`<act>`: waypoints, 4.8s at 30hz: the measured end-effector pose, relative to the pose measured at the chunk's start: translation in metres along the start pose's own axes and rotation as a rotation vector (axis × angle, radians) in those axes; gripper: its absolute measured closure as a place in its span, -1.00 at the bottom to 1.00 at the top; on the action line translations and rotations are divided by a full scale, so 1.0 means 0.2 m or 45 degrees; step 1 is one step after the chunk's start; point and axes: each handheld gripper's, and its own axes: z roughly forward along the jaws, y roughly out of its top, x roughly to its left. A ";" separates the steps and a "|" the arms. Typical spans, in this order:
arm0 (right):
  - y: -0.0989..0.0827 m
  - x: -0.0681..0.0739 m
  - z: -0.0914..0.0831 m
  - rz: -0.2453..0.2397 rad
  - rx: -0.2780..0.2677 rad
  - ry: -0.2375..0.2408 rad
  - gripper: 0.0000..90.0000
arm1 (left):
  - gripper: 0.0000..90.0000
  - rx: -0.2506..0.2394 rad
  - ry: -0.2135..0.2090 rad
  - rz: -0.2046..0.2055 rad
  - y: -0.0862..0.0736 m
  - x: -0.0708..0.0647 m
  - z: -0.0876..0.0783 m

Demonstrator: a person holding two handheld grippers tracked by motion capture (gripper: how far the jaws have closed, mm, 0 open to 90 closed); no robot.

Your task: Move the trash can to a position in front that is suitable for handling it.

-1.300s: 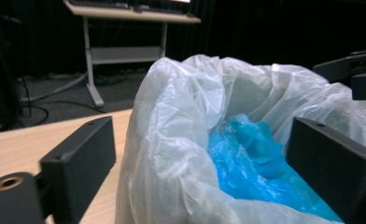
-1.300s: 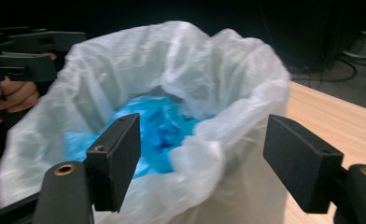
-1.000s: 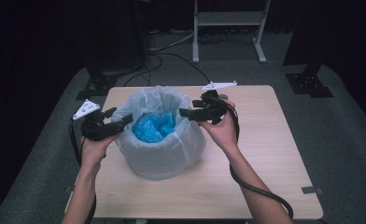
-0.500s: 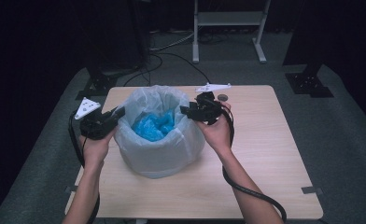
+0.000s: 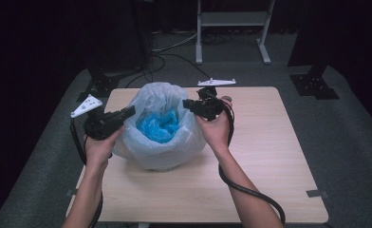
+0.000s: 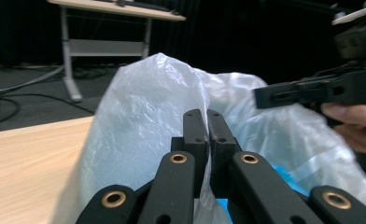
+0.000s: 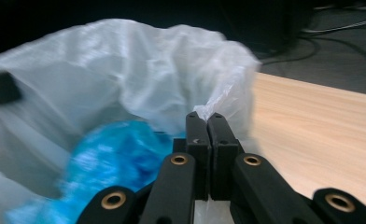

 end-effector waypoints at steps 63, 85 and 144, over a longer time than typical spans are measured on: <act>-0.20 0.35 0.05 -0.179 -0.060 0.504 -0.20 | 1.00 0.168 -0.421 -0.042 0.09 -0.20 0.14; -0.19 0.28 0.09 0.007 -0.069 0.534 0.96 | 0.69 0.092 -0.473 -0.067 0.07 -0.19 0.12; 0.31 0.11 -0.06 0.154 -0.131 0.540 0.96 | -0.80 -0.028 -0.058 0.051 -0.33 0.04 -0.29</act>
